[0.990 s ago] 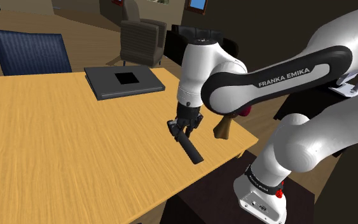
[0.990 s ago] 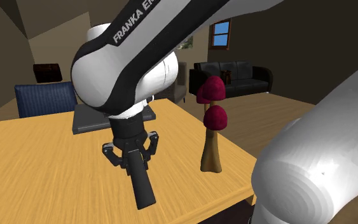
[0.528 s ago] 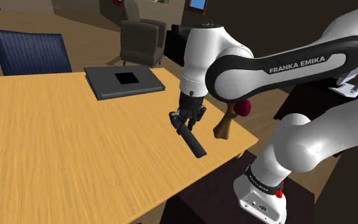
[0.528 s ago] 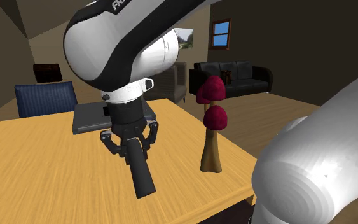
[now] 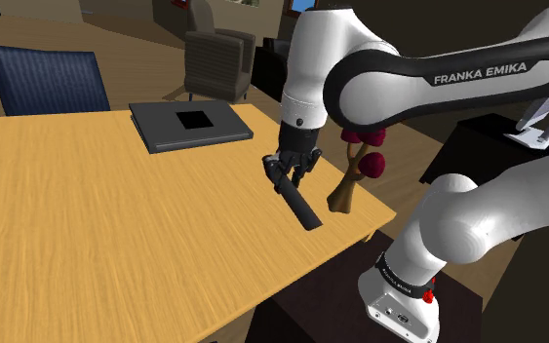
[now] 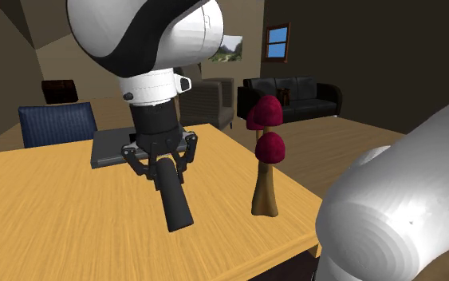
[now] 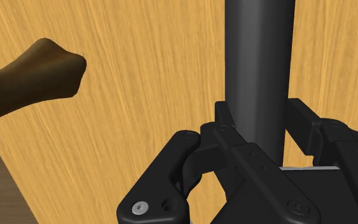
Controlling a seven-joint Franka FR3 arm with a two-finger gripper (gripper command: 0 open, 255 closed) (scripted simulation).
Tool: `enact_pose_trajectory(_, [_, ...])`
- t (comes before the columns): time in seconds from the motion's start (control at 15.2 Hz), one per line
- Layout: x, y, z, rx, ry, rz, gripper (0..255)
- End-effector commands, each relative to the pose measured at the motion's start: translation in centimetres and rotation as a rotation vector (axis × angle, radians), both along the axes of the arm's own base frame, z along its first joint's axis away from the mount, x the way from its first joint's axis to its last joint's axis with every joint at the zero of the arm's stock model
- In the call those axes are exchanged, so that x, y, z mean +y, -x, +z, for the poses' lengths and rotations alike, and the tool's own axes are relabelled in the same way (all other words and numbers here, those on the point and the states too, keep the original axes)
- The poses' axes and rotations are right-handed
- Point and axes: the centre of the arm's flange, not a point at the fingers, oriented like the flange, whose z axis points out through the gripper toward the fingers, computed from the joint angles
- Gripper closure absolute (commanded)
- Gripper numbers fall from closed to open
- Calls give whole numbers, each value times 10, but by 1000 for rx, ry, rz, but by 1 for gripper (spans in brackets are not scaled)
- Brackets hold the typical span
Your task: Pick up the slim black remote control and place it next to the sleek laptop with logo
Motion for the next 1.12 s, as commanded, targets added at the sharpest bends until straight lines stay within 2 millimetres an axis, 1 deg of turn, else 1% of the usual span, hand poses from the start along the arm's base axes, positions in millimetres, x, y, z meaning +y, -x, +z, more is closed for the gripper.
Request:
enact_pose_trajectory(0.0, [-2, -14, 4, 0, 0, 0, 255])
enact_pose_trajectory(1.06, [-26, -223, 4, 0, 0, 0, 255])
